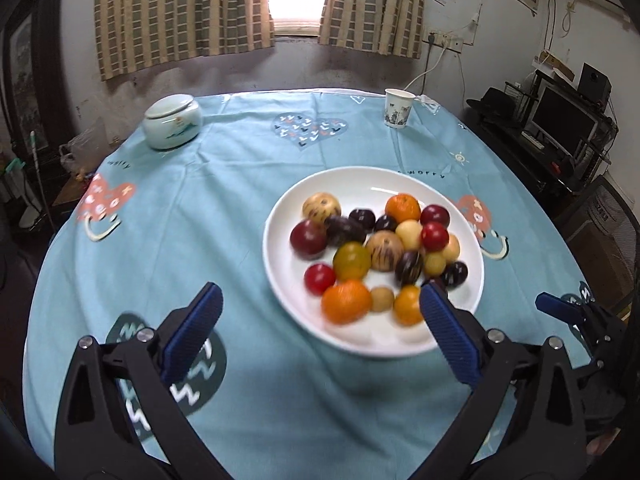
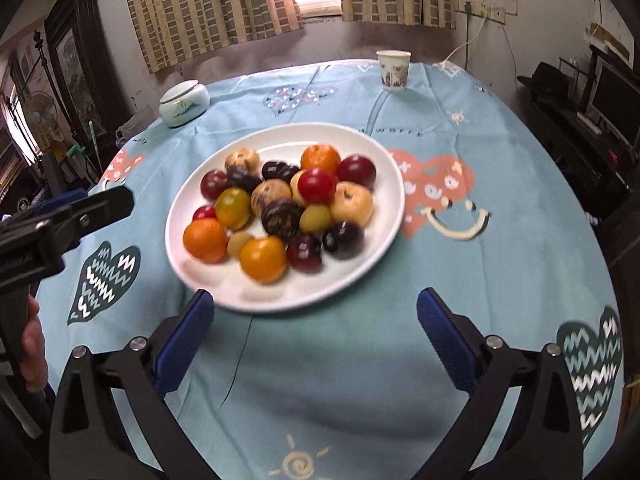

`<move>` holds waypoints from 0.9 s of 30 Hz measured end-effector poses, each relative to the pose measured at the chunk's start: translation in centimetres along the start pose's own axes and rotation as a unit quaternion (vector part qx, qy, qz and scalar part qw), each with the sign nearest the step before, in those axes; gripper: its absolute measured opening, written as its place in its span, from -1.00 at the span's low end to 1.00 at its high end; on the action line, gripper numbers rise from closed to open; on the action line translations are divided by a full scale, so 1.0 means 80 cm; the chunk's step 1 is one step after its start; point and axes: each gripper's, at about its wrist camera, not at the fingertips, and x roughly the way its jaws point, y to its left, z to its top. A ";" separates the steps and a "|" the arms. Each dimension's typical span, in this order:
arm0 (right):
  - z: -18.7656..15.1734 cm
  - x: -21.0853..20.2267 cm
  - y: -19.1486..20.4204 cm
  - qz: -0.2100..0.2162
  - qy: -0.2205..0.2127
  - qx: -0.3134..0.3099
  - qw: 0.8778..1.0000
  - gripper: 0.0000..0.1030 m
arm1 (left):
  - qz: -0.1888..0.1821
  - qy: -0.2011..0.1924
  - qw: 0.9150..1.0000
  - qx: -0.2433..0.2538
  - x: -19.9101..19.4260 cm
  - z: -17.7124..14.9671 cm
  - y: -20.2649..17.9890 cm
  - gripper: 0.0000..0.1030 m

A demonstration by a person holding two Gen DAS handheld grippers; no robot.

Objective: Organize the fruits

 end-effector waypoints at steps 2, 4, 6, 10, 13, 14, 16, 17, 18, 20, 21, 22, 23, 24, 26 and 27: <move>-0.011 -0.004 0.003 0.007 0.012 0.010 1.000 0.97 | 0.004 0.000 1.000 -0.001 -0.013 -0.018 0.001 0.95; -0.023 -0.010 0.009 0.008 0.018 0.009 1.000 0.97 | 0.007 0.002 1.000 -0.004 -0.025 -0.037 0.002 0.95; -0.033 -0.019 0.018 -0.008 0.017 -0.003 1.000 0.97 | 0.006 0.006 1.000 -0.007 -0.033 -0.051 0.003 0.95; -0.045 -0.034 0.029 -0.019 0.009 -0.008 1.000 0.97 | -0.005 0.009 1.000 -0.007 -0.046 -0.071 0.005 0.95; -0.050 -0.044 0.037 -0.025 0.002 -0.014 1.000 0.97 | -0.014 0.010 1.000 -0.012 -0.053 -0.077 0.006 0.95; -0.051 -0.047 0.040 -0.027 -0.002 -0.016 1.000 0.97 | -0.015 0.008 1.000 -0.013 -0.056 -0.079 0.007 0.95; -0.054 -0.053 0.044 -0.028 -0.007 -0.016 0.999 0.97 | -0.015 0.004 1.000 -0.013 -0.062 -0.081 0.007 0.95; -0.055 -0.055 0.044 -0.032 -0.009 -0.016 0.999 0.97 | -0.015 0.002 1.000 -0.011 -0.064 -0.081 0.006 0.95; -0.056 -0.057 0.044 -0.034 -0.010 -0.015 0.999 0.97 | -0.016 0.001 1.000 -0.010 -0.066 -0.082 0.006 0.95; -0.058 -0.059 0.043 -0.037 -0.011 -0.011 0.999 0.97 | -0.017 0.001 1.000 -0.009 -0.068 -0.082 0.005 0.95; -0.058 -0.060 0.041 -0.038 -0.012 -0.010 0.999 0.97 | -0.018 0.001 1.000 -0.008 -0.069 -0.082 0.004 0.95; -0.058 -0.060 0.040 -0.040 -0.012 -0.008 0.999 0.97 | -0.017 0.001 1.000 -0.007 -0.069 -0.082 0.003 0.95; -0.058 -0.060 0.038 -0.043 -0.012 -0.006 0.999 0.97 | -0.017 0.001 1.000 -0.007 -0.069 -0.082 0.003 0.95; -0.058 -0.060 0.037 -0.045 -0.013 -0.004 0.999 0.97 | -0.017 0.001 1.000 -0.007 -0.069 -0.082 0.003 0.95; -0.056 -0.061 0.032 -0.048 -0.013 0.002 0.999 0.97 | -0.016 -0.001 1.000 -0.007 -0.070 -0.081 0.003 0.95; -0.055 -0.060 0.031 -0.049 -0.014 0.004 0.999 0.97 | -0.015 -0.001 1.000 -0.008 -0.070 -0.080 0.003 0.95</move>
